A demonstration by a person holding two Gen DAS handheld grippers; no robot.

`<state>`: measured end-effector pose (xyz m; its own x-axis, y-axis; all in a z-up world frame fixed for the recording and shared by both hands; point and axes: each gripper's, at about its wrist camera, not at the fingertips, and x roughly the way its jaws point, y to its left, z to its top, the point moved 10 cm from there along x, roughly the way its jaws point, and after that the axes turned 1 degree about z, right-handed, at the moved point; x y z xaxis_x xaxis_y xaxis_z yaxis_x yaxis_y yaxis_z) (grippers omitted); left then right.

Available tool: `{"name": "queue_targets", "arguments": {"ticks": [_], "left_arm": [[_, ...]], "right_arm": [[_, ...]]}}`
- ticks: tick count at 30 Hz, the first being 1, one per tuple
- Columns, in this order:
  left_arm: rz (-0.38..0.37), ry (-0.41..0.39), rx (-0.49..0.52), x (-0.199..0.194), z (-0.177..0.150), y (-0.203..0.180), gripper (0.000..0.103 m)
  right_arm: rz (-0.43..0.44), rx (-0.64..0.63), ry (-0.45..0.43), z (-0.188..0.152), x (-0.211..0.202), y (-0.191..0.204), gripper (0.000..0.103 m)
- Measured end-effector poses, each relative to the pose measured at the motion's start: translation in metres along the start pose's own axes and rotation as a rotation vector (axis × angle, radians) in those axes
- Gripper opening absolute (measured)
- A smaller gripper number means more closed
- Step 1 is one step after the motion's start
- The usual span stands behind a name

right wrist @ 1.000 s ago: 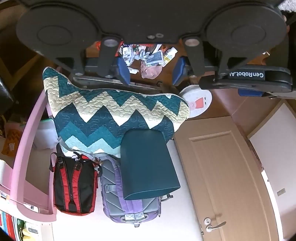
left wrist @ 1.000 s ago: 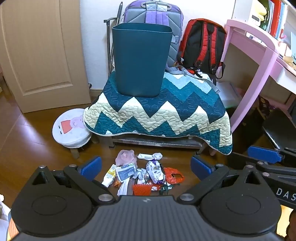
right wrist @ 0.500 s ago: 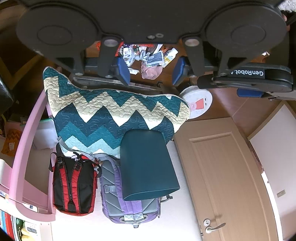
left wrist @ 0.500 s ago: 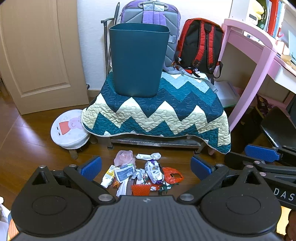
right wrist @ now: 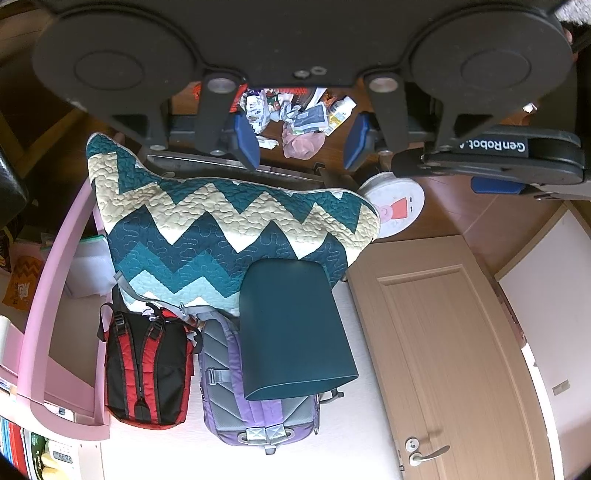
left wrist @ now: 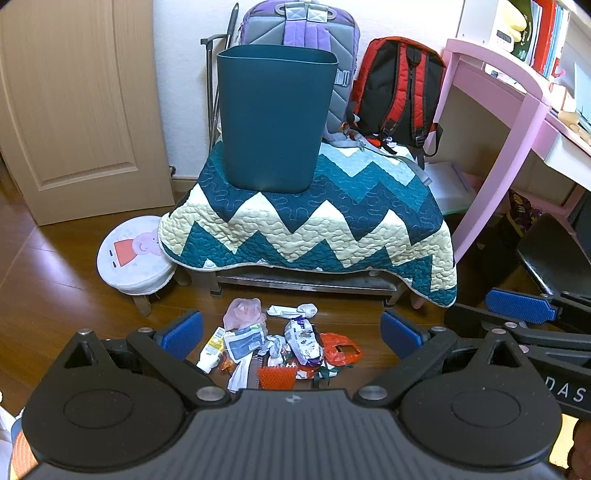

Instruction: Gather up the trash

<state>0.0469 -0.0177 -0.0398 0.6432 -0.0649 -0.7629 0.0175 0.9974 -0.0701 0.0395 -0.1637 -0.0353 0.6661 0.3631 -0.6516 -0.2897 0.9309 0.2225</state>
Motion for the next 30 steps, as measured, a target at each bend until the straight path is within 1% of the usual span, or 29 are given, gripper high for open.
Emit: {"name": "queue_targets", "arguments": {"ticks": [4, 9, 12, 17, 18, 20, 22, 23, 24, 26, 28, 30], "left_arm": [[-0.002, 0.000, -0.002, 0.001, -0.001, -0.001, 0.103], [-0.010, 0.003, -0.008, 0.003, -0.003, -0.001, 0.103], [-0.020, 0.011, -0.011, 0.008, -0.002, -0.001, 0.103], [-0.038, 0.037, -0.022, 0.024, 0.000, 0.002, 0.103], [-0.042, 0.040, -0.024, 0.028, 0.001, 0.003, 0.103], [-0.037, 0.037, -0.036, 0.042, 0.007, 0.009, 0.103], [-0.014, 0.031, -0.045, 0.057, 0.015, 0.017, 0.103], [-0.003, 0.031, -0.045, 0.066, 0.017, 0.023, 0.103], [0.013, 0.037, -0.049, 0.076, 0.020, 0.028, 0.103], [0.036, 0.063, -0.072, 0.101, 0.028, 0.042, 0.103], [0.052, 0.099, -0.095, 0.129, 0.033, 0.056, 0.103], [0.057, 0.120, -0.101, 0.153, 0.036, 0.067, 0.103]], "right_arm": [[-0.004, 0.000, 0.009, -0.001, 0.001, -0.001, 0.051], [0.012, 0.015, 0.012, -0.001, -0.002, 0.002, 0.051], [0.004, 0.005, 0.007, 0.001, -0.002, 0.000, 0.051], [-0.010, -0.013, 0.011, 0.006, 0.007, -0.007, 0.051], [-0.016, -0.036, 0.002, 0.009, 0.012, -0.007, 0.051], [-0.006, -0.047, -0.001, 0.013, 0.019, -0.012, 0.051], [-0.006, -0.032, -0.020, 0.023, 0.033, -0.026, 0.051], [0.007, -0.004, -0.028, 0.026, 0.041, -0.033, 0.051], [0.037, 0.034, -0.042, 0.028, 0.050, -0.038, 0.051], [0.042, 0.054, -0.045, 0.034, 0.075, -0.055, 0.051], [0.049, 0.084, -0.014, 0.033, 0.104, -0.071, 0.051], [0.028, 0.087, 0.035, 0.031, 0.129, -0.080, 0.051]]}}
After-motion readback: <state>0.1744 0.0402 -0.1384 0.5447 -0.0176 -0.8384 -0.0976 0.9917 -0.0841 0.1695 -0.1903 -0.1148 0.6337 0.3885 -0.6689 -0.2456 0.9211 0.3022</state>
